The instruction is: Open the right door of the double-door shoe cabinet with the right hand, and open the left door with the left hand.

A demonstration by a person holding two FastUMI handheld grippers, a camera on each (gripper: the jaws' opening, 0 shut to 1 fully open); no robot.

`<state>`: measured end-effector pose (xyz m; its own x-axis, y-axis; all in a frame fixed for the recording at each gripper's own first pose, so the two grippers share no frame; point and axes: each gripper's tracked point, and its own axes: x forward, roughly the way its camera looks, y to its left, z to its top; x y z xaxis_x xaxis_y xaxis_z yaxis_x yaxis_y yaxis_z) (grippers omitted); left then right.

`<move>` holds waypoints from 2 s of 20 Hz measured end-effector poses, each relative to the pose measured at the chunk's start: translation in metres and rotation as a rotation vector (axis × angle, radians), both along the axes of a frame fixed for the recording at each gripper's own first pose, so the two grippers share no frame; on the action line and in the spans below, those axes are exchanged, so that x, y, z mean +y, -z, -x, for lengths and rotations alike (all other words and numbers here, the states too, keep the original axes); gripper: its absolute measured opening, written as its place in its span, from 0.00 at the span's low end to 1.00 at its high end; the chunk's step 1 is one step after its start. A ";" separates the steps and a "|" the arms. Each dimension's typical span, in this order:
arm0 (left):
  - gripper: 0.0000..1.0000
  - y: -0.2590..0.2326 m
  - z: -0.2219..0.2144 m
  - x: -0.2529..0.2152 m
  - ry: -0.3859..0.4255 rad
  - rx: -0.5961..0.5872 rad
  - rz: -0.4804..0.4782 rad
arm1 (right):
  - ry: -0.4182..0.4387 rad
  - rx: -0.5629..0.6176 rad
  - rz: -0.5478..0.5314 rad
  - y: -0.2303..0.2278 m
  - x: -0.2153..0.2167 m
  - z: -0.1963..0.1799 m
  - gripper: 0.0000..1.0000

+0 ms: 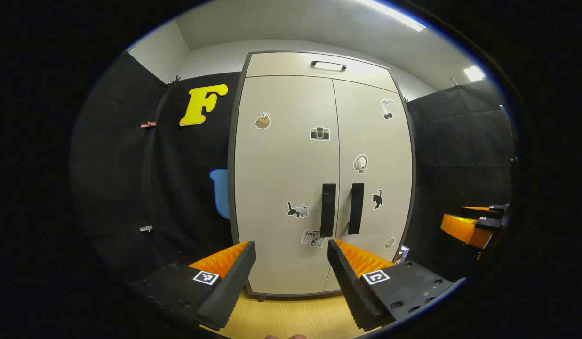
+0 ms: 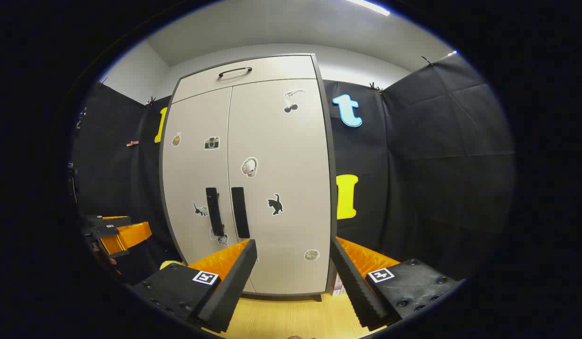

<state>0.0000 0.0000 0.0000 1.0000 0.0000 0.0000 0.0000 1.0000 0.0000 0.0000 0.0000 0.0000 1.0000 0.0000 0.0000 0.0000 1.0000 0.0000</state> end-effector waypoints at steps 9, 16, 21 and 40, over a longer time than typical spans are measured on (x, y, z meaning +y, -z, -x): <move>0.95 0.004 -0.001 0.005 0.000 0.004 0.011 | 0.001 -0.006 -0.026 -0.001 0.004 -0.004 0.98; 0.95 0.007 0.003 0.019 -0.012 -0.002 0.040 | -0.029 0.013 0.000 0.002 0.026 -0.009 0.98; 0.95 0.014 0.004 0.036 0.003 0.003 0.027 | -0.042 0.018 0.019 0.004 0.051 -0.014 0.98; 0.95 0.094 0.000 0.091 0.057 0.113 0.006 | 0.008 0.110 0.005 0.000 0.118 -0.147 0.98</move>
